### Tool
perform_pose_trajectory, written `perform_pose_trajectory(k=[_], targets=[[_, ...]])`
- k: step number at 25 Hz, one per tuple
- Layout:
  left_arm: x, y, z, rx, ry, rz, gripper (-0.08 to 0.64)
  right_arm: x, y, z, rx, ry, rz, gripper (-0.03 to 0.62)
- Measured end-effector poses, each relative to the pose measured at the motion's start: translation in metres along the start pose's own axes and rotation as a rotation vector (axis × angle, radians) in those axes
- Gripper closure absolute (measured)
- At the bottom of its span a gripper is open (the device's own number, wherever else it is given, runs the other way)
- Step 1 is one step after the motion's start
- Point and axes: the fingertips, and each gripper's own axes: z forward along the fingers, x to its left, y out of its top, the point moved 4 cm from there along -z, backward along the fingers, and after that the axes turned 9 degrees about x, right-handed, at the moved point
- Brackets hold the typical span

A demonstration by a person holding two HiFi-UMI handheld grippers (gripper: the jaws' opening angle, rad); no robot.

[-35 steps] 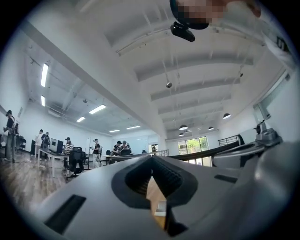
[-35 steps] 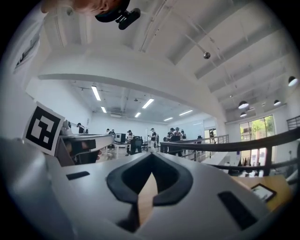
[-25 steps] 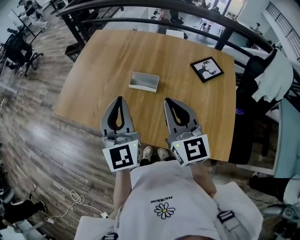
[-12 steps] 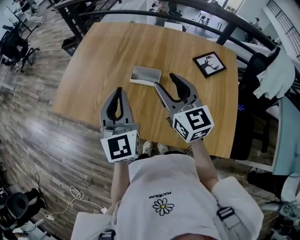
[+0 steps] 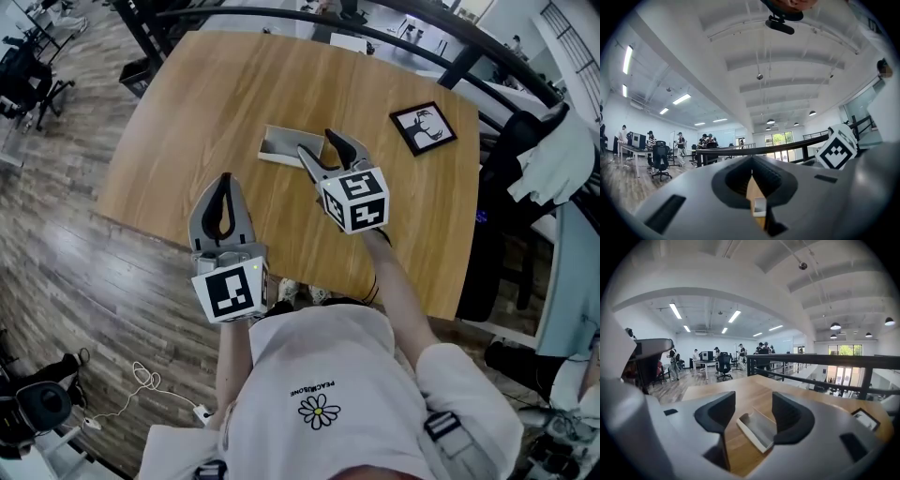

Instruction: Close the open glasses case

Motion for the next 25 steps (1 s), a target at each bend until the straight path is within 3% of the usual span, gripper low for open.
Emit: perform_pose_trajectory(k=[14, 25], targets=[[0.008, -0.009, 0.012, 0.029, 0.061, -0.026, 0.543, -0.039, -0.066, 0.092, 0.209, -0.012, 0.126, 0.362], [0.011, -0.016, 0.015, 0.072, 0.075, 0.009, 0.543, -0.050, -0.087, 0.110, 0.262, -0.040, 0.161, 0.360]])
